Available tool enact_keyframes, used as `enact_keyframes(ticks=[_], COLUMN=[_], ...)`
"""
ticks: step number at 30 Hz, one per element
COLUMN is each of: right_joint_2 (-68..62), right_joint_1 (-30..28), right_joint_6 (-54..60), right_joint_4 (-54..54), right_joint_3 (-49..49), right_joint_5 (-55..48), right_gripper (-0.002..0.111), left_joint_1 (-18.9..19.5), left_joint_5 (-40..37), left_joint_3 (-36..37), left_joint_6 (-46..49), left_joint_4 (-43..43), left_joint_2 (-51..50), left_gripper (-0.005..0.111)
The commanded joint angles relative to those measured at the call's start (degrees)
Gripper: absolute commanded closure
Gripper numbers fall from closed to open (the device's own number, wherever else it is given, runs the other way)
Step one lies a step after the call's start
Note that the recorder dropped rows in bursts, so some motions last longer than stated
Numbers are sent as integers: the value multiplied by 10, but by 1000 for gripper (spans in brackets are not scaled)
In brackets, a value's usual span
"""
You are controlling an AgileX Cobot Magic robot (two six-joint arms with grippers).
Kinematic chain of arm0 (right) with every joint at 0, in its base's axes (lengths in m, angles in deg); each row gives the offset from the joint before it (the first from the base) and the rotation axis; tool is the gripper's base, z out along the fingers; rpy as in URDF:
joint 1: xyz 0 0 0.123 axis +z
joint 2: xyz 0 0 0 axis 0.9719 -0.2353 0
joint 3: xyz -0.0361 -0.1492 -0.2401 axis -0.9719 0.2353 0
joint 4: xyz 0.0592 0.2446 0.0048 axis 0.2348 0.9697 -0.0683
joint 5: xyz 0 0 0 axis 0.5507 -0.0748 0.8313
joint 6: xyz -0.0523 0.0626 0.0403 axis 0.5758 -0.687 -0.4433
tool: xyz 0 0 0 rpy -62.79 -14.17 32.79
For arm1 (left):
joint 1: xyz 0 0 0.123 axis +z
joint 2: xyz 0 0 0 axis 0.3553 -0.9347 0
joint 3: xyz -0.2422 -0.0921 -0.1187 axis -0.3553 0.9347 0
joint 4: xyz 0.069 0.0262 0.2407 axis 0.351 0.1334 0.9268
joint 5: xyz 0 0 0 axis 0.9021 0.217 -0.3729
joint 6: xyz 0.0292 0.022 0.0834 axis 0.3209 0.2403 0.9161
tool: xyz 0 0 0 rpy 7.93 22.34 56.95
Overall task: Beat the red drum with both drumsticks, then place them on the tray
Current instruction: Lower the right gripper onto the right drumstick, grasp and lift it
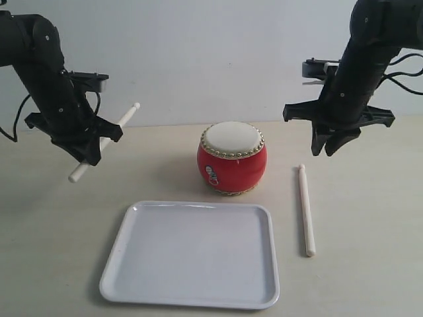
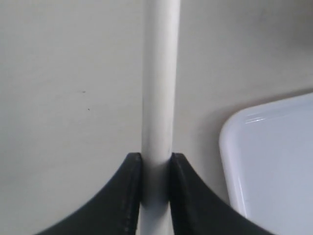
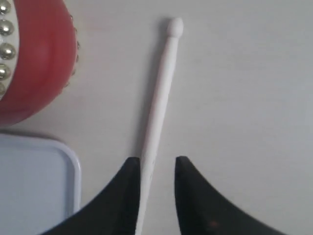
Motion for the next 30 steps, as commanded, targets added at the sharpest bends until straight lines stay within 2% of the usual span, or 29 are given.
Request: enact_keyframes(ticks=[1,4,10,17,30], right_joint_2=[-13,-13,-15,-57,-72], right_joint_1=[0,0,14,26,26], right_joint_6=[-27,-39,-45,-72,-87], right_joint_4=[5,8,27,7,0], right_joint_3=[36,66,124,124,124], right_joint_5=[14,34,96,72,97], right_gripper=[66,59,59,60,63], left_joint_1=[0,0,0,0,0], left_joint_5=[9,9,19,21,27], left_joint_3=[17,25,45,45,45], left_joint_6=[-6,-6,-6,-7,-7], left_joint_4=[-5,-5,-6,-8,-12], left_joint_2=[30,33,33,33,33], left_gripper=[107,107,107,107,107])
